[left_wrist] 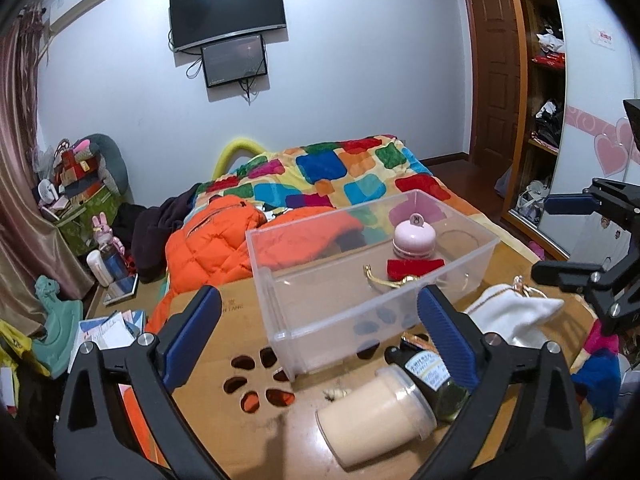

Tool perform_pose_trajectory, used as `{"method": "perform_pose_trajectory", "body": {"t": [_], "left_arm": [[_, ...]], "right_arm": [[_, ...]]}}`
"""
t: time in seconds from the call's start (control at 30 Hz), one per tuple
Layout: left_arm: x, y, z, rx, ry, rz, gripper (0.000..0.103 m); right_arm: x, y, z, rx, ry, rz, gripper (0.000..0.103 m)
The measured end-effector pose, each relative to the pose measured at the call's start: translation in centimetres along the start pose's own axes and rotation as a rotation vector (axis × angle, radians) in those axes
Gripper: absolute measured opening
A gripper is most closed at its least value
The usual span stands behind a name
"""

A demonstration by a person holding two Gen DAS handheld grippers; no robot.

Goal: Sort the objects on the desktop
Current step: 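Move both tools back toward the cream jar and white cloth bag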

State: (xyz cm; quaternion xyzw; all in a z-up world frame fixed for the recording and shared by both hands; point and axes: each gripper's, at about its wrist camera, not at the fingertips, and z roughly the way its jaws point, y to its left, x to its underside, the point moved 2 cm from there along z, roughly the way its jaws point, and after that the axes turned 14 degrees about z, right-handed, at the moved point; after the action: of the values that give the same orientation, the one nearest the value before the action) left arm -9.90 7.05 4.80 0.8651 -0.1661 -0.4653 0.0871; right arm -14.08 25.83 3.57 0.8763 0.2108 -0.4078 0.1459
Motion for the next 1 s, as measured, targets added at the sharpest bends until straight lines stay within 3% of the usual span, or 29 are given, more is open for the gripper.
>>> {"method": "perform_pose_trajectory", "body": {"t": [0.63,1.0], "left_arm": [[5.5,-1.8,0.3,0.056,0.099,-0.090,0.100],[6.7,-1.7,0.1,0.078,0.083,-0.213,0.100]], "right_arm": [[4.8,0.1,-0.8,-0.060,0.031,0.101,0.083],[7.3,1.0,-0.5,-0.063,0.030,0.139,0.083]]}}
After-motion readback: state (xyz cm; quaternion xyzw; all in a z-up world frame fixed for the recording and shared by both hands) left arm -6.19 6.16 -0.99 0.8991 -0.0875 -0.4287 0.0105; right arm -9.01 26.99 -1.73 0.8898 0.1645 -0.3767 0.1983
